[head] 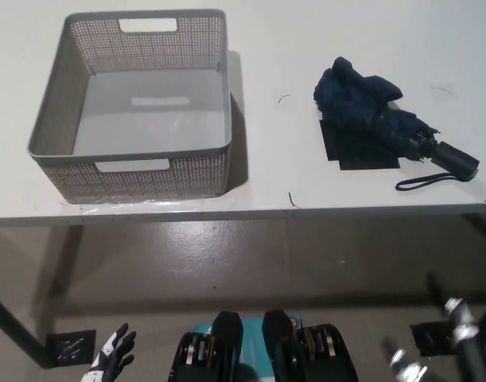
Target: Use the right hand to pick up a umbrella on the right side and place it into a container on the lft side
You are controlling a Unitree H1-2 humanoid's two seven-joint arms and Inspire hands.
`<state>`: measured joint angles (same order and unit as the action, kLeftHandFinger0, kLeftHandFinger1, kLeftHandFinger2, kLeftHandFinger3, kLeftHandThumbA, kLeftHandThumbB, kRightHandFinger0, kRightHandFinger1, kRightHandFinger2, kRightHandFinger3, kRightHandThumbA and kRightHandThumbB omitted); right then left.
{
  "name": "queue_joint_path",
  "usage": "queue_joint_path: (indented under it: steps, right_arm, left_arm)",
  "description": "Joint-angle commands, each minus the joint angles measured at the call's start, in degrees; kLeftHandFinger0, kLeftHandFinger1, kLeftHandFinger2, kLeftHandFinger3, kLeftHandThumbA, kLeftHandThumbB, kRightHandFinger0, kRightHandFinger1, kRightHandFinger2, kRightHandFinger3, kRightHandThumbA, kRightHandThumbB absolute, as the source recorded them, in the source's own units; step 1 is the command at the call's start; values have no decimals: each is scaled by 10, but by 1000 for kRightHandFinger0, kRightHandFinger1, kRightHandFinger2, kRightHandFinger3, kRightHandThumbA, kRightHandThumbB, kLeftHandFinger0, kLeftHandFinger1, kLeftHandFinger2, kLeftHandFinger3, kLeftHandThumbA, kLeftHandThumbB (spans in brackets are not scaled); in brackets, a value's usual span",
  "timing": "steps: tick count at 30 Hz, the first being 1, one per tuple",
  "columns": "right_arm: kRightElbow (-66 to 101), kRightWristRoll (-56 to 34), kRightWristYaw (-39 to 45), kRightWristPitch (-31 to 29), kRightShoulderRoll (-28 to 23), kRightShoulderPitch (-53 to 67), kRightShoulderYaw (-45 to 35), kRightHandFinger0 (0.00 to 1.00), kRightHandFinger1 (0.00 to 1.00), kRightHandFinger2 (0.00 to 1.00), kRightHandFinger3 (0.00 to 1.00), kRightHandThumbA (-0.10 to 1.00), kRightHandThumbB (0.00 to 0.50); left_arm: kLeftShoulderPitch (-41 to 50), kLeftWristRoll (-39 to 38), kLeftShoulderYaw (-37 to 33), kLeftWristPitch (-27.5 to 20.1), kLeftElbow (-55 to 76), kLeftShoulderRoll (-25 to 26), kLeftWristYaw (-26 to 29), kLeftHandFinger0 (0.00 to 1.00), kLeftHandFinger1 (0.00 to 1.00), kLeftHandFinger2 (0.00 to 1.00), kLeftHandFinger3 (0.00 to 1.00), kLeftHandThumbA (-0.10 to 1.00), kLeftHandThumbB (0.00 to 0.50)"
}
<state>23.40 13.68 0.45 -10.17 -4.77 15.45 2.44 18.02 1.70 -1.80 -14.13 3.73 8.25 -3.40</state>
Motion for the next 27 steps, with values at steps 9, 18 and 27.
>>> queue_joint_path:
  steps: [9,18,27]
  right_arm:
    - [-1,191,87,258,-114,-357,-40,1000,1000,1000,1000,826,385]
    - [-301,217,100,295,-165,-588,27,1000,1000,1000,1000,944,472]
    - [-527,220,77,275,-163,-706,92,1000,1000,1000,1000,893,468]
  left_arm:
    - [7,9,-2,-30,12,11,-8,1000,1000,1000,1000,1000,8]
    - [6,13,-4,-27,12,13,-9,1000,1000,1000,1000,1000,6]
    - [17,14,-8,-25,18,11,-10,1000,1000,1000,1000,1000,4]
